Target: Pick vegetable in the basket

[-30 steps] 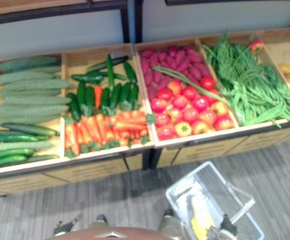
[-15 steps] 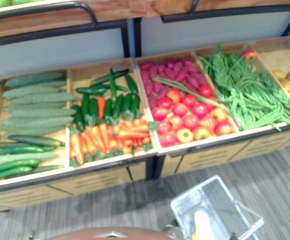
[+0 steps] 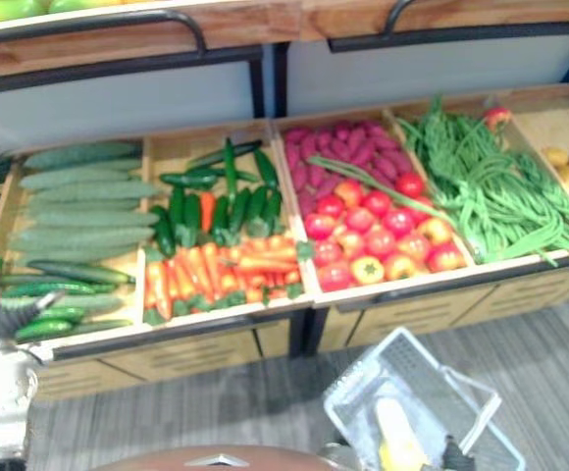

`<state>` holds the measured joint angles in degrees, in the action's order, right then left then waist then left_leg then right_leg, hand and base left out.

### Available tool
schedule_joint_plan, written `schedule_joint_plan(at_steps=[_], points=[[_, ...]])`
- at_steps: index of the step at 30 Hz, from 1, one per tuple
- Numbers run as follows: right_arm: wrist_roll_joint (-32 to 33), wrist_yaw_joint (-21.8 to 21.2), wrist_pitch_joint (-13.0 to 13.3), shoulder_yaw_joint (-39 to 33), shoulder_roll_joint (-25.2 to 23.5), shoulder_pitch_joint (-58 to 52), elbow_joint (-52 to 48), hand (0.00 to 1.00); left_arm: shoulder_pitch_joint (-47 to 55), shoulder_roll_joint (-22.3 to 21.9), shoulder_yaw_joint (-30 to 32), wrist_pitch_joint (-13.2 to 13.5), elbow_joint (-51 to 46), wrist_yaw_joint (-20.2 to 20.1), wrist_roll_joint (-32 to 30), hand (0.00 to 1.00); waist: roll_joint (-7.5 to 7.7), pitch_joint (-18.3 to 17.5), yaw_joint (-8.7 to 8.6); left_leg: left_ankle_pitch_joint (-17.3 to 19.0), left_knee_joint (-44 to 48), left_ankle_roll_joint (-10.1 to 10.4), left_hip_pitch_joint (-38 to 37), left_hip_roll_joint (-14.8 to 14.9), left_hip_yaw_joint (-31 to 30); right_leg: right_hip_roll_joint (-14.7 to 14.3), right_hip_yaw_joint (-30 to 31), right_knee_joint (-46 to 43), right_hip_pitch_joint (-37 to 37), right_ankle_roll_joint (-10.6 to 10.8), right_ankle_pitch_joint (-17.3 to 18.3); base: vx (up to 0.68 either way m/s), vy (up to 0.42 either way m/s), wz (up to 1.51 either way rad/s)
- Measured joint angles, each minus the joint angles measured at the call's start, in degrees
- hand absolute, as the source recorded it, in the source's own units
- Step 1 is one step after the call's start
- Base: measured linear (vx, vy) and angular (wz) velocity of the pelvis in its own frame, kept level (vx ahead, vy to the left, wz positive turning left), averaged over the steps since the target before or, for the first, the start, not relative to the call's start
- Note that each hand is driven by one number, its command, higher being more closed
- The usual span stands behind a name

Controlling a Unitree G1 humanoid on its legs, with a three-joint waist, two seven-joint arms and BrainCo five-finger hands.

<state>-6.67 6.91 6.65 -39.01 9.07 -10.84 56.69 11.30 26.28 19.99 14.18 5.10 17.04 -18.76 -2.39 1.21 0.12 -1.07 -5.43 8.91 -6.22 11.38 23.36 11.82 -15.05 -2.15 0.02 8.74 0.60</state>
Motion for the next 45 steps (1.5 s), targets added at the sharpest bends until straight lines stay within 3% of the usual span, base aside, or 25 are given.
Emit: schedule_joint_plan(at_steps=[5,11,18,22,28,37,45], points=[[0.0,-0.3,0.2,1.1,1.4,0.0,0.0,1.00,-0.8,4.1,-5.0,2.2,-6.7,-2.6,-2.3,0.00,-0.59,-0.1,-0.03,0.1,0.0,0.2,-0.1,0.0,2.9,-0.4,2.9,-0.2,-1.7,0.5,-0.3,0.02,-0.002,-0.25],[-0.1,-0.5,0.2,1.1,1.7,-0.5,-1.4,1.00,-6.3,9.5,-15.5,3.7,-8.8,-8.0,-2.3,0.00,-1.19,0.6,-1.03,0.5,0.0,0.4,-1.1,0.2,6.5,-1.0,6.3,-1.1,-3.5,0.5,-0.3,0.01,-0.009,-0.27],[-0.1,-0.4,0.0,2.3,1.9,-1.8,-6.1,1.00,-14.6,12.0,-28.1,5.8,-4.8,-10.9,-3.0,0.00,-2.78,2.0,-1.84,1.3,0.0,0.9,-2.0,0.2,12.3,-2.0,11.6,-2.8,-7.1,0.6,-0.4,-0.01,0.000,-0.36],[-0.1,0.0,0.0,3.7,2.2,-1.8,-7.5,1.00,-19.2,12.0,-31.8,5.9,-0.1,-11.5,-4.0,0.00,-2.96,2.8,-2.43,1.4,0.0,1.1,-1.9,0.2,14.1,-2.4,13.1,-3.3,-8.7,0.6,-0.4,0.02,0.000,-0.22],[-0.2,0.0,0.1,6.0,2.4,-1.8,-10.7,1.00,-22.8,12.0,-35.4,5.6,5.4,-12.8,-5.1,0.00,-2.76,4.0,-3.02,1.5,0.0,1.3,-1.7,0.3,16.1,-2.6,14.2,-3.6,-9.9,0.6,-0.4,0.03,0.000,-0.11],[-0.2,0.1,0.1,7.1,2.4,-1.8,-11.6,1.00,-25.3,11.9,-35.4,4.0,9.5,-12.9,-5.1,0.00,-2.37,4.9,-2.98,2.3,2.7,1.6,-0.4,1.3,16.7,-2.3,14.0,-3.6,-10.2,0.6,-0.4,0.00,-0.001,0.01],[-0.2,0.1,0.1,8.3,2.4,-1.7,-13.1,1.00,-27.6,8.9,-35.4,2.2,12.2,-12.8,-5.2,0.00,-2.12,5.7,-2.96,2.4,3.2,1.6,1.2,1.4,16.7,-2.6,14.0,-3.9,-11.6,0.6,-0.4,0.00,0.000,0.00]])
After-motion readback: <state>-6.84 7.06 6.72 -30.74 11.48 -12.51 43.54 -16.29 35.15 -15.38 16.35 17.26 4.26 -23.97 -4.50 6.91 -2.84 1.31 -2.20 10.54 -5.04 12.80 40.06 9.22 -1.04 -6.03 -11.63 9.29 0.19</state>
